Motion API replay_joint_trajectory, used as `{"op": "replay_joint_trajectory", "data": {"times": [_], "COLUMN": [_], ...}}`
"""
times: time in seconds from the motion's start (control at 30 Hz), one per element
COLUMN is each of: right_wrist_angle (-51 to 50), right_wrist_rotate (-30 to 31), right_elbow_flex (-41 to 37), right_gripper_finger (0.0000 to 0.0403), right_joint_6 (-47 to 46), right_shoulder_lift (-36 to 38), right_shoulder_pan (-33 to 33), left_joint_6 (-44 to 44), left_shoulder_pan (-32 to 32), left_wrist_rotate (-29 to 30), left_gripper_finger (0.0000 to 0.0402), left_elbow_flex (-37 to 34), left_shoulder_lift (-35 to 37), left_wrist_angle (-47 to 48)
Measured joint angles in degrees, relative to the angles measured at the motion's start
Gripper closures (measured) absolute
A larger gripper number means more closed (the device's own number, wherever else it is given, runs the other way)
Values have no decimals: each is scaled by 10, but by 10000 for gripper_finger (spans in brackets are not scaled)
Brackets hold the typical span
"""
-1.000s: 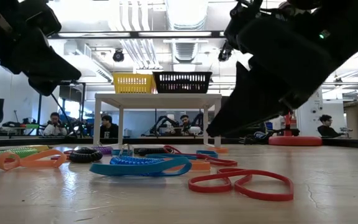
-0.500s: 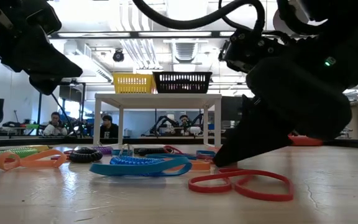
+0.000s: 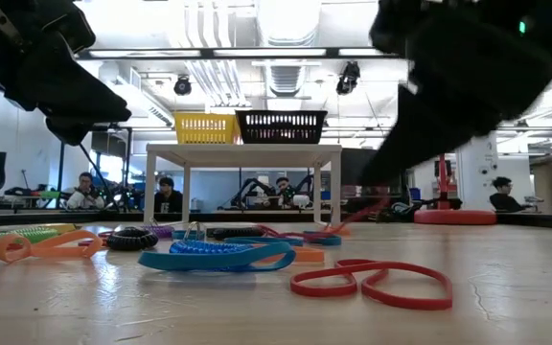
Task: Pick & Place Office Desk Supplies
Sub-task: Put the red rubber band into the red bin
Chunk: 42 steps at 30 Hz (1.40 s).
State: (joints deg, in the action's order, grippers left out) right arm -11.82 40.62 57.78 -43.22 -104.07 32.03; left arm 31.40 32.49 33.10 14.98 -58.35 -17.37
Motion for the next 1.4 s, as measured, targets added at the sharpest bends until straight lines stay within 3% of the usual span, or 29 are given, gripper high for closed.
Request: {"op": "replay_joint_trajectory", "data": {"times": [0.27, 0.47, 0.77, 0.9, 1.03, 1.23, 1.4], "right_wrist_angle": [7, 33, 191, 297, 365, 343, 247], "right_wrist_rotate": [68, 77, 87, 77, -32, -241, -316], "right_elbow_flex": [0, 1, 1, 1, 2, 76, 176], "right_gripper_finger": [394, 394, 394, 394, 394, 394, 394], "right_joint_6": [63, 147, 408, 538, 607, 589, 585], "right_shoulder_lift": [77, 133, 191, 206, 222, 216, 171], "right_shoulder_pan": [-15, -44, -131, -182, -260, -401, -502], "left_joint_6": [-47, -107, -310, -407, -472, -509, -527], "left_shoulder_pan": [0, 0, -26, -63, -115, -177, -192], "left_wrist_rotate": [61, 106, 242, 263, 256, 194, 157], "left_gripper_finger": [303, 303, 303, 303, 303, 303, 303], "left_elbow_flex": [0, 0, 3, 17, 34, 68, 112], "left_shoulder_lift": [0, 0, 5, 12, 16, 21, 25], "left_wrist_angle": [0, 0, -12, -18, -24, -24, -23]}}
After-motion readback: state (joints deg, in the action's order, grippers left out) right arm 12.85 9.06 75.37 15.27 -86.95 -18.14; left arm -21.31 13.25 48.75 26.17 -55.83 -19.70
